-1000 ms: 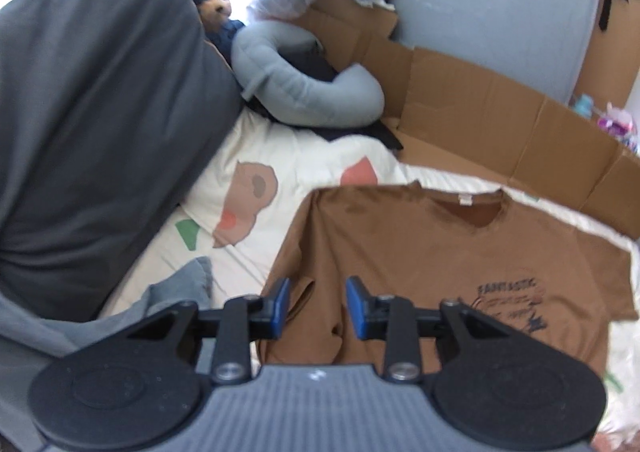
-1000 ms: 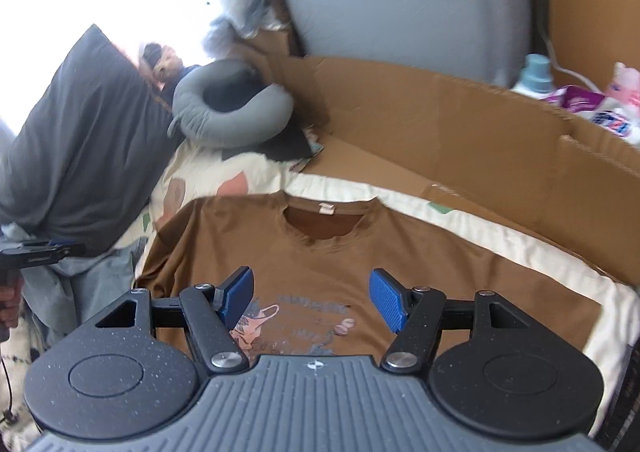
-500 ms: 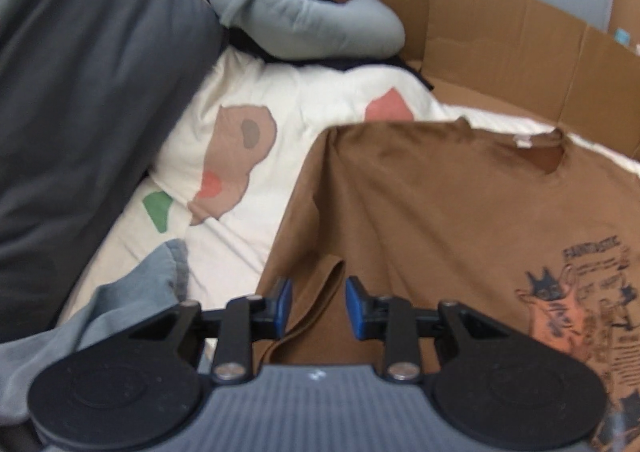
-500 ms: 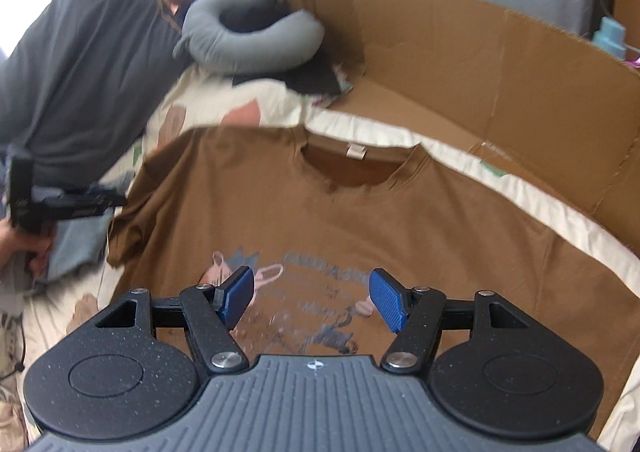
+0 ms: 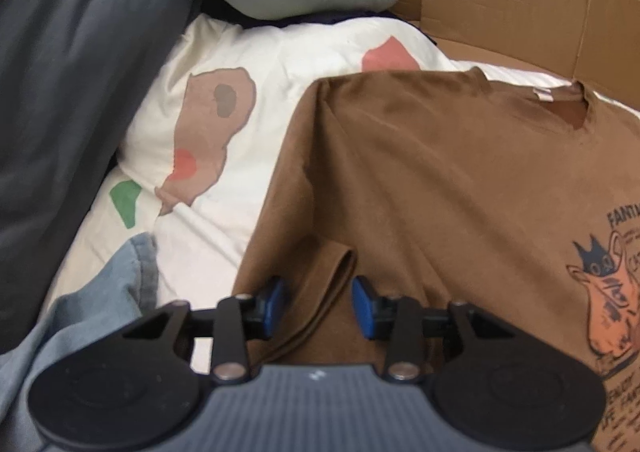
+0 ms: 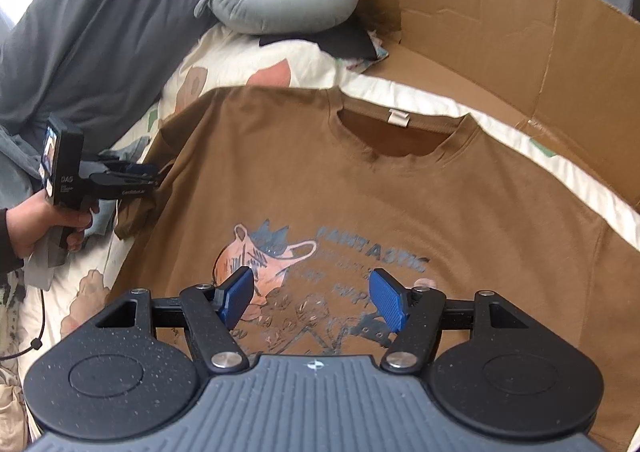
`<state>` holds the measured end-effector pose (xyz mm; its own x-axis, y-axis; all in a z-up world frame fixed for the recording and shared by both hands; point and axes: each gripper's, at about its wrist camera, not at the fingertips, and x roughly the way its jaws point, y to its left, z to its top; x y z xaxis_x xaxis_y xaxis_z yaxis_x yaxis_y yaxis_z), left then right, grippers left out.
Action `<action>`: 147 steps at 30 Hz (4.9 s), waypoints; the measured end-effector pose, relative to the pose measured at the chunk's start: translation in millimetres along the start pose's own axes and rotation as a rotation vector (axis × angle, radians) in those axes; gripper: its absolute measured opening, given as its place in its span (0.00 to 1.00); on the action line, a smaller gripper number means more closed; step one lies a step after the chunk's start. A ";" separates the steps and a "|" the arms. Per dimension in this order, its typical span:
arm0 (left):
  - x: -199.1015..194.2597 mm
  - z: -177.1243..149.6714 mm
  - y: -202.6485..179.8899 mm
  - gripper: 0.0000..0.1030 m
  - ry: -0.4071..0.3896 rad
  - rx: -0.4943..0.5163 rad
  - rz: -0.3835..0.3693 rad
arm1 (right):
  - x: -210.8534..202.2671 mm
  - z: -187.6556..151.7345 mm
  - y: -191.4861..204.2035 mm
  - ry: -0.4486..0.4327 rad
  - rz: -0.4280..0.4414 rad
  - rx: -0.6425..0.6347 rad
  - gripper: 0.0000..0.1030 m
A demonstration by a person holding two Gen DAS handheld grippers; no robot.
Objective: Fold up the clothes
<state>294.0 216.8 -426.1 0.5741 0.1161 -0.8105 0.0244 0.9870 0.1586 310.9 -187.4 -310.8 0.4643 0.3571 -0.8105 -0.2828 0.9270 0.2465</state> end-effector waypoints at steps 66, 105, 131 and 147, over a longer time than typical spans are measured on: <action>20.5 53.8 167.5 0.37 0.024 -0.438 0.103 | 161.7 101.5 53.6 0.002 0.017 -0.075 0.68; 63.3 112.5 31.4 0.04 -0.124 -0.206 -0.163 | 245.9 194.4 34.5 -0.043 -0.155 -0.091 0.25; -69.4 31.6 112.7 0.20 -0.045 -0.352 0.023 | 179.2 153.8 102.6 -0.106 0.078 -0.160 0.28; -28.2 -28.0 93.3 0.10 0.030 -0.328 0.022 | 218.6 111.4 161.9 0.012 0.140 -0.319 0.28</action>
<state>257.1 308.8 -404.2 0.5469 0.1365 -0.8260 -0.2559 0.9666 -0.0097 460.0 53.5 -388.9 0.3927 0.4753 -0.7873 -0.5920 0.7858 0.1791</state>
